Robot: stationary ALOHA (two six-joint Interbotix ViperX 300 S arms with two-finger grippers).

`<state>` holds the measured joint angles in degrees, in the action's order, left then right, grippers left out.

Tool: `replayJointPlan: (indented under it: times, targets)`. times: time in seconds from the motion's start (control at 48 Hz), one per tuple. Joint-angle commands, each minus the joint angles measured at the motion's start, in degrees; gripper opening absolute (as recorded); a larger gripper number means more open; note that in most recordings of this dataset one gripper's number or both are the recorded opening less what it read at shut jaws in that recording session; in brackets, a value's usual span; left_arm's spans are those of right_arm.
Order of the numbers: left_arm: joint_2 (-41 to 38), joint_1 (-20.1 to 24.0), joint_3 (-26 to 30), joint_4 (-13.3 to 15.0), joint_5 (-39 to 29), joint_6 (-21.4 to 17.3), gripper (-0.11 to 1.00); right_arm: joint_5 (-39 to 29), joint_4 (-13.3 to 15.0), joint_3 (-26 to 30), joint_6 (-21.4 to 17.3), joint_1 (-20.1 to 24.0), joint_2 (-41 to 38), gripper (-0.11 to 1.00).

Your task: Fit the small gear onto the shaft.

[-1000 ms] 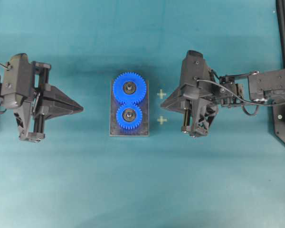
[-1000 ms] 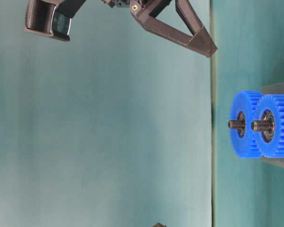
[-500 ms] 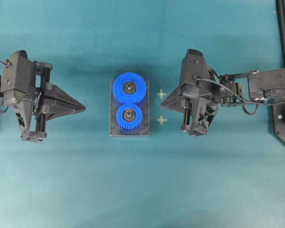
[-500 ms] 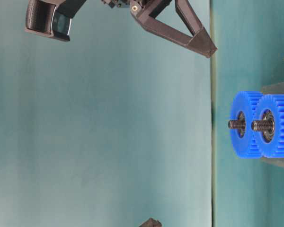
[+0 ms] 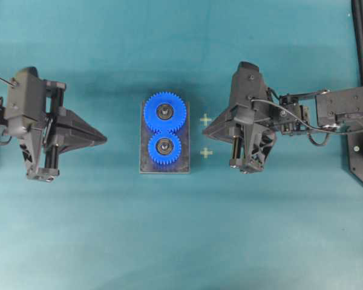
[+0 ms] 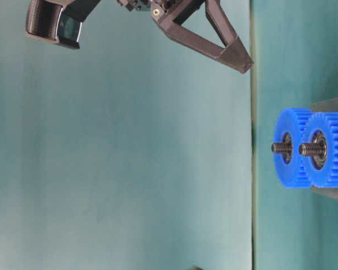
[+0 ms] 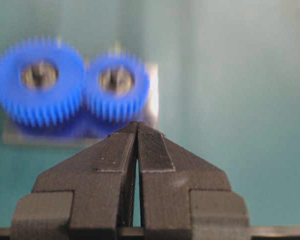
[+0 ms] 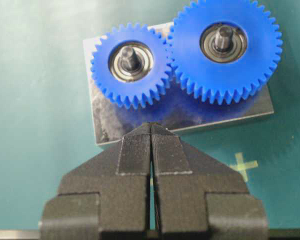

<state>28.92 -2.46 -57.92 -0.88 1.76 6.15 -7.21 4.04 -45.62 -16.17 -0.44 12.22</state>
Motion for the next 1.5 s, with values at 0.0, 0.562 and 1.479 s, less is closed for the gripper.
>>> replayJointPlan:
  times: [0.0,0.562,1.479]
  targets:
    - [0.18,0.00,1.23,-0.18,-0.18,-0.09,0.00,0.53,0.09,0.53,0.26,-0.09,0.44,-0.01]
    - [0.09,-0.26,0.97,-0.18,-0.18,0.18,0.00,0.53,0.09,0.18,0.35,0.18,0.44,-0.01]
    - [0.62,-0.26,0.97,-0.18,-0.09,1.41,0.00,0.35,0.00,0.09,0.44,1.05,0.62,-0.01]
